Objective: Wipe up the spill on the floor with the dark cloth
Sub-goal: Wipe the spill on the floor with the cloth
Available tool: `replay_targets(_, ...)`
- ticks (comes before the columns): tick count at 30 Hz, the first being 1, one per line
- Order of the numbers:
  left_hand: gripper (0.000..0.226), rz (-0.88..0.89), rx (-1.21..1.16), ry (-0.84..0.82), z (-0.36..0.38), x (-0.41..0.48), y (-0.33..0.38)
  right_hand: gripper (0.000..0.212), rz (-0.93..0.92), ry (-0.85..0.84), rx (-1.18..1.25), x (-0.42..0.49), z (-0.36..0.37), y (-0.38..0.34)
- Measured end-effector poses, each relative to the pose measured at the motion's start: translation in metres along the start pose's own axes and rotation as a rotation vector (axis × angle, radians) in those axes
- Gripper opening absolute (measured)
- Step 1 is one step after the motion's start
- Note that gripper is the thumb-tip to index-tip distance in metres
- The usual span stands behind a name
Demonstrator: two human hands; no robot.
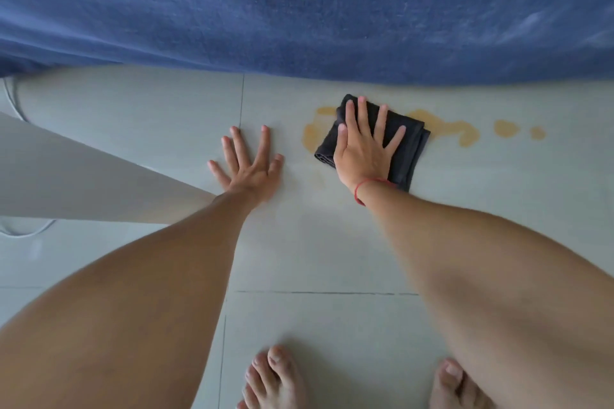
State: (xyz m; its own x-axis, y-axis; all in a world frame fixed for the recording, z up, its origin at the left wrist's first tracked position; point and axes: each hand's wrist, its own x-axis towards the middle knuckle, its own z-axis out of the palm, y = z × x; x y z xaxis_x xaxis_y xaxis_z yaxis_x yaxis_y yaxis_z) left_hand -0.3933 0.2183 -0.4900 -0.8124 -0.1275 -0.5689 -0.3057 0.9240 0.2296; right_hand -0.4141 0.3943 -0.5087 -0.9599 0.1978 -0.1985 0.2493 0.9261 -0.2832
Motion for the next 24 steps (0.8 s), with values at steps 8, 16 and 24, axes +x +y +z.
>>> replay_targets(8,0.064,-0.031,0.031,-0.002,-0.002,0.001,0.001,0.052,-0.293,-0.034,-0.052,-0.042,0.012,-0.012)
replay_targets(16,0.064,-0.030,0.031,-0.025,-0.008,-0.003,0.002,0.052,-0.470,-0.069,-0.104,-0.091,-0.002,0.079)
replay_targets(24,0.062,-0.019,0.024,-0.025,-0.005,-0.002,0.000,0.050,-0.269,-0.059,-0.126,-0.033,0.002,0.016)
